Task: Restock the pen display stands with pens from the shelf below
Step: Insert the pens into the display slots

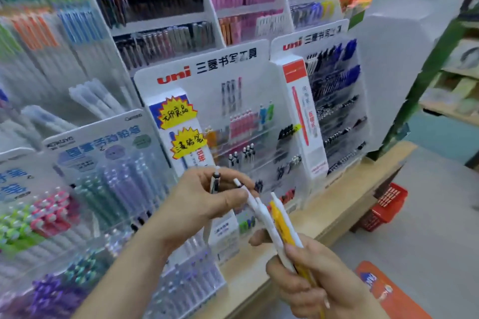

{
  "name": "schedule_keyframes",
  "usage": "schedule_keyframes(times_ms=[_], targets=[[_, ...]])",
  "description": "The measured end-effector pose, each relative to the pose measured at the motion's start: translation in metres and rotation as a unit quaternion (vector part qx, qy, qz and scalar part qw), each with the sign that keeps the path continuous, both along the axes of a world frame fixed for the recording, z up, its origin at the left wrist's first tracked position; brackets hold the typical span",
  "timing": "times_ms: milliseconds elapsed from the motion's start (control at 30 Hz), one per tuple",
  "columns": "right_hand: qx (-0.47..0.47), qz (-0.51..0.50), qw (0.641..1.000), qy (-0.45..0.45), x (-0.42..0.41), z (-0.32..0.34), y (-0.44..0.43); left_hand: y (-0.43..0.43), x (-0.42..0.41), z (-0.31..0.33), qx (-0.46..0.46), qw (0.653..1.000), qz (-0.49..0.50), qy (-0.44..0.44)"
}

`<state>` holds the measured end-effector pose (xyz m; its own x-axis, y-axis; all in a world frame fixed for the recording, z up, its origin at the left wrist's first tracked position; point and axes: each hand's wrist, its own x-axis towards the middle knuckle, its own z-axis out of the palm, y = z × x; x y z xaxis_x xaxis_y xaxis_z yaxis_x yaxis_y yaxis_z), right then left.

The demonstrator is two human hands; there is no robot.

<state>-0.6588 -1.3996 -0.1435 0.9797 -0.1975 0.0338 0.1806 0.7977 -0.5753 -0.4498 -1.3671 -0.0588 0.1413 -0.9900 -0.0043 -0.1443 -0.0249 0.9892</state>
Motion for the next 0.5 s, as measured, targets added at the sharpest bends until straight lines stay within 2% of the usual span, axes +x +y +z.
schedule_keyframes(times_ms=[67,133,233,367,500], targets=[[-0.024,-0.053,0.997,0.051,-0.009,-0.005,-0.021,-0.018,0.002,0.008,-0.055,0.994,0.090,-0.005],[-0.070,-0.139,0.979,0.128,-0.014,-0.006,-0.043,-0.034,0.013,0.018,-0.114,0.977,0.181,-0.016],[-0.081,-0.235,0.948,0.197,-0.011,-0.004,-0.080,-0.051,0.035,0.023,-0.170,0.944,0.268,-0.091],[-0.135,-0.261,0.934,0.204,0.007,0.014,-0.129,-0.070,0.044,0.009,-0.163,0.906,0.319,-0.224],[-0.173,-0.245,0.934,0.196,0.027,0.018,-0.163,-0.086,0.039,-0.008,-0.155,0.874,0.300,-0.351]])
